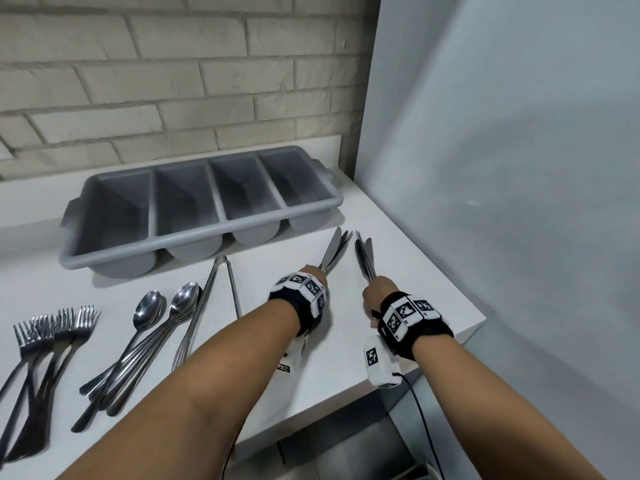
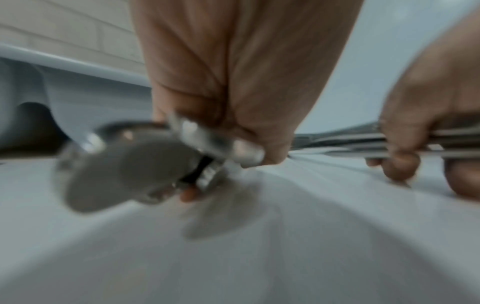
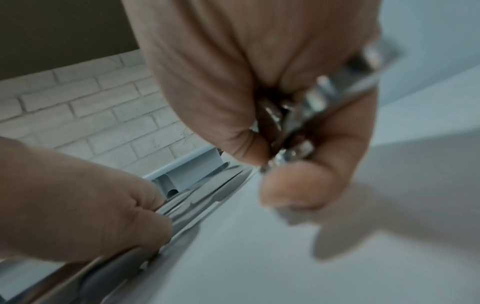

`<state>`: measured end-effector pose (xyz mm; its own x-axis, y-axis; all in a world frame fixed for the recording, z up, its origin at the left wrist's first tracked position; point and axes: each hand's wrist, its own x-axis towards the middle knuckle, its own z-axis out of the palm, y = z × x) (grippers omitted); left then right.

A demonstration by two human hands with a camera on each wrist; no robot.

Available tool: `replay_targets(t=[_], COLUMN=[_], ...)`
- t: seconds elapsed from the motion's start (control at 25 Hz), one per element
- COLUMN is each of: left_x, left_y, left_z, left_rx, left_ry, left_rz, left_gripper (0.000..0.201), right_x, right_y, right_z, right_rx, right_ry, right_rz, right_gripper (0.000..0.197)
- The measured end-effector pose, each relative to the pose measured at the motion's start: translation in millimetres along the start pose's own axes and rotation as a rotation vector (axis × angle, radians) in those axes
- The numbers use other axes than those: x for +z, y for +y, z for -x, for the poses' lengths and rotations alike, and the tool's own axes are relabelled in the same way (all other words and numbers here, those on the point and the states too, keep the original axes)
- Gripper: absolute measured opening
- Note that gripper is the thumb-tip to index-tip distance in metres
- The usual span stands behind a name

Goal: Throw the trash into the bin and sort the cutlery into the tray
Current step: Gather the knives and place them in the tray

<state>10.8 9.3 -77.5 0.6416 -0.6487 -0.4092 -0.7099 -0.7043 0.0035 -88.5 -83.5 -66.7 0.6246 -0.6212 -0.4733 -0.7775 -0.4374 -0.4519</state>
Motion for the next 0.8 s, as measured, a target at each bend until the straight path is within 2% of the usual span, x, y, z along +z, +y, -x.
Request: replay_targets(t=[0.04,0.08,0.16,0.2,0.24,0.36,0.44,0.48,0.52,0.6,0.8], left_x=[-5.0,-9.3,-16.0,-15.4,-13.1,-6.9,-6.4,-7.8,-10.1,-10.4,-0.3], left_y=[-3.5,-7.2,-11.4,-13.6,-15.4,-14.7,-6.9,-1.3,4.5,15.2,17.3], left_z=[-0.4,-1.1,4.6,7.8,9.8,17.4,27.9,34.9,40.1,48.9,61.7], left_rx=[-0.032,-0.054,-0.066,-0.074,-0.080,-0.069,-0.073,-0.057,-0.039,-0.026,-0.006], left_ry=[0.004,0.000,-0.006,-0.009,-0.005,-0.009,0.004,0.025,0.055,0.134,0.277], left_rz=[0.034,0.091,0.202,0.291,0.414,1.060,1.466,1.595,1.679,1.709,1.692], left_gripper=[0.036,0.035,0.023,0.016,0.018,0.025,0.025,0.024,0.022,0.025,0.051], right_x=[1.0,2.2,2.0,3.7,5.8,7.6,5.7,5.0,4.5,2.5,7.3], right_y=[6.7,13.4,19.1,21.7,23.7,24.7,18.5,13.5,6.8,-4.4,-19.1], right_z=[-1.7,-5.0,-5.1,-4.5,-4.0,4.8,14.1,18.9,25.2,39.7,57.8], right_rx=[0.030,-0.027,-0.004,-0.008,-0.032,-0.164,-0.300,-0.355,-0.400,-0.481,-0.601], right_ry=[0.006,0.018,0.080,0.089,0.122,0.182,0.142,0.106,0.074,0.018,-0.009], right_rz=[-0.154,-0.163,-0.268,-0.309,-0.350,-0.527,-0.580,-0.583,-0.576,-0.533,-0.430], right_gripper=[0.036,0.034,0.020,0.022,0.024,0.007,0.008,0.009,0.009,0.016,0.030])
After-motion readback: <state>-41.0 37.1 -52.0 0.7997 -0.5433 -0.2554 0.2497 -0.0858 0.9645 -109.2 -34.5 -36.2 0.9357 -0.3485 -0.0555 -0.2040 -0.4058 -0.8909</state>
